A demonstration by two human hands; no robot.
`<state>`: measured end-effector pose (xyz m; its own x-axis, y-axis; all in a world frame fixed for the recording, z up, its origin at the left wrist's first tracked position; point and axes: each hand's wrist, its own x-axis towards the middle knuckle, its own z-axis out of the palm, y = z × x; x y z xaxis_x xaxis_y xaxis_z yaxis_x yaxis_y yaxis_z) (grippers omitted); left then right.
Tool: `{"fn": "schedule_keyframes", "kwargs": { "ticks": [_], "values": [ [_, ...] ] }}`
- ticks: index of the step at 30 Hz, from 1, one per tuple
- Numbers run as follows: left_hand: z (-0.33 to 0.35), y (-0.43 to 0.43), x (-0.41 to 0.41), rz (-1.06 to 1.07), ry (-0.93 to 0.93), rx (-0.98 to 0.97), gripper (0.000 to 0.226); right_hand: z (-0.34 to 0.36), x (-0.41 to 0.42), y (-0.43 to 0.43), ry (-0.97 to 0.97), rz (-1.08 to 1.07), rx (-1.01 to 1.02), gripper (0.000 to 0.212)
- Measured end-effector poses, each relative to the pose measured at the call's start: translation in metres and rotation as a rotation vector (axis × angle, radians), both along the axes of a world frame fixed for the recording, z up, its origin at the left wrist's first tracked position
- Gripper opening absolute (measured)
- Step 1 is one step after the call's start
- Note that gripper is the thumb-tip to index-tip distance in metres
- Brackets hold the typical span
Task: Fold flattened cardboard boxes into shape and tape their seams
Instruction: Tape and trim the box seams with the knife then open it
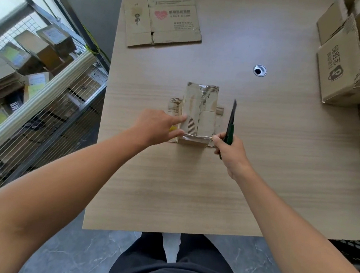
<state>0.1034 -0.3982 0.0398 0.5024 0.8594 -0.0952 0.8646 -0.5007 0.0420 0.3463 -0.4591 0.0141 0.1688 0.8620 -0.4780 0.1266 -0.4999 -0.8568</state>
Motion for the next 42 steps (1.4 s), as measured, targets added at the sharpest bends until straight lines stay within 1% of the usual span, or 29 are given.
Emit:
{"fn": "schedule_keyframes", "kwargs": {
  "ticks": [2, 4, 5, 6, 7, 8, 9, 10, 11, 12, 13, 14, 16, 18, 21, 23, 25, 27, 29, 30, 31, 33, 34, 37, 40, 42],
  "values": [
    [-0.008, 0.0, -0.002, -0.001, -0.013, 0.015, 0.057, -0.004, 0.0, 0.0, 0.032, -0.006, 0.011, 0.023],
    [-0.013, 0.004, -0.003, 0.007, -0.049, -0.003, 0.058, -0.005, 0.002, 0.002, 0.017, 0.02, 0.046, 0.02],
    [-0.013, 0.006, -0.003, 0.012, -0.069, -0.013, 0.059, -0.006, 0.005, 0.002, -0.047, 0.067, 0.072, 0.016],
    [-0.013, 0.009, -0.003, 0.014, -0.08, -0.017, 0.059, -0.006, 0.008, 0.002, -0.166, 0.119, 0.118, 0.011],
    [-0.012, 0.011, -0.003, 0.011, -0.083, -0.015, 0.059, -0.008, 0.012, 0.001, -0.331, 0.154, 0.218, 0.009],
    [-0.011, 0.012, -0.002, 0.007, -0.084, -0.011, 0.06, -0.01, 0.015, 0.0, -0.487, 0.17, 0.375, 0.008],
    [-0.011, 0.012, -0.002, 0.006, -0.085, -0.007, 0.06, -0.011, 0.014, -0.001, -0.592, 0.188, 0.558, 0.012],
    [-0.01, 0.012, -0.002, 0.007, -0.085, -0.001, 0.06, -0.012, 0.011, 0.001, -0.657, 0.252, 0.724, 0.021],
    [-0.011, 0.011, -0.002, 0.007, -0.086, 0.004, 0.06, -0.014, 0.006, 0.004, -0.685, 0.376, 0.846, 0.03],
    [-0.011, 0.009, -0.003, 0.004, -0.09, 0.011, 0.06, -0.017, 0.001, 0.009, -0.699, 0.517, 0.91, 0.036],
    [-0.012, 0.007, -0.004, 0.001, -0.097, 0.019, 0.06, -0.02, -0.004, 0.013, -0.712, 0.625, 0.938, 0.04],
    [-0.013, 0.005, -0.005, -0.005, -0.101, 0.034, 0.059, -0.024, -0.007, 0.016, -0.729, 0.661, 0.953, 0.039],
    [-0.018, 0.003, -0.005, -0.036, -0.109, 0.109, 0.057, -0.036, -0.008, 0.022, -0.765, 0.581, 0.979, 0.035],
    [-0.025, -0.001, -0.006, -0.083, -0.165, 0.195, 0.053, -0.044, -0.005, 0.026, -0.802, 0.513, 1.043, 0.032],
    [-0.035, -0.002, -0.01, -0.135, -0.222, 0.218, 0.054, -0.05, 0.002, 0.031, -0.81, 0.561, 1.113, 0.034],
    [-0.038, 0.001, -0.016, -0.147, -0.248, 0.228, 0.056, -0.047, 0.005, 0.032, -0.75, 0.628, 1.069, 0.04],
    [-0.039, 0.003, -0.02, -0.135, -0.251, 0.241, 0.056, -0.043, 0.005, 0.031, -0.669, 0.666, 0.942, 0.049],
    [-0.038, 0.003, -0.018, -0.134, -0.256, 0.234, 0.057, -0.036, -0.003, 0.031, -0.626, 0.615, 0.829, 0.056],
    [-0.037, 0.003, -0.016, -0.144, -0.26, 0.217, 0.059, -0.033, -0.014, 0.027, -0.649, 0.541, 0.781, 0.055],
    [-0.036, 0.004, -0.017, -0.146, -0.258, 0.207, 0.06, -0.032, -0.018, 0.025, -0.677, 0.509, 0.791, 0.051],
    [-0.035, 0.005, -0.017, -0.146, -0.255, 0.202, 0.059, -0.033, -0.02, 0.023, -0.72, 0.483, 0.832, 0.045],
    [-0.033, 0.005, -0.018, -0.151, -0.238, 0.194, 0.058, -0.037, -0.019, 0.023, -0.822, 0.455, 0.977, 0.029],
    [-0.031, 0.003, -0.017, -0.167, -0.226, 0.199, 0.059, -0.039, -0.017, 0.023, -0.867, 0.447, 1.047, 0.026],
    [-0.031, 0.003, -0.021, -0.217, -0.232, 0.204, 0.057, -0.047, -0.012, 0.03, -0.948, 0.426, 1.171, 0.028],
    [-0.03, 0.009, -0.029, -0.241, -0.316, 0.091, 0.048, -0.051, -0.01, 0.035, -0.965, 0.431, 1.208, 0.028],
    [-0.028, 0.013, -0.035, -0.199, -0.316, 0.036, 0.049, -0.052, -0.006, 0.037, -0.96, 0.45, 1.224, 0.027]
  ]
}}
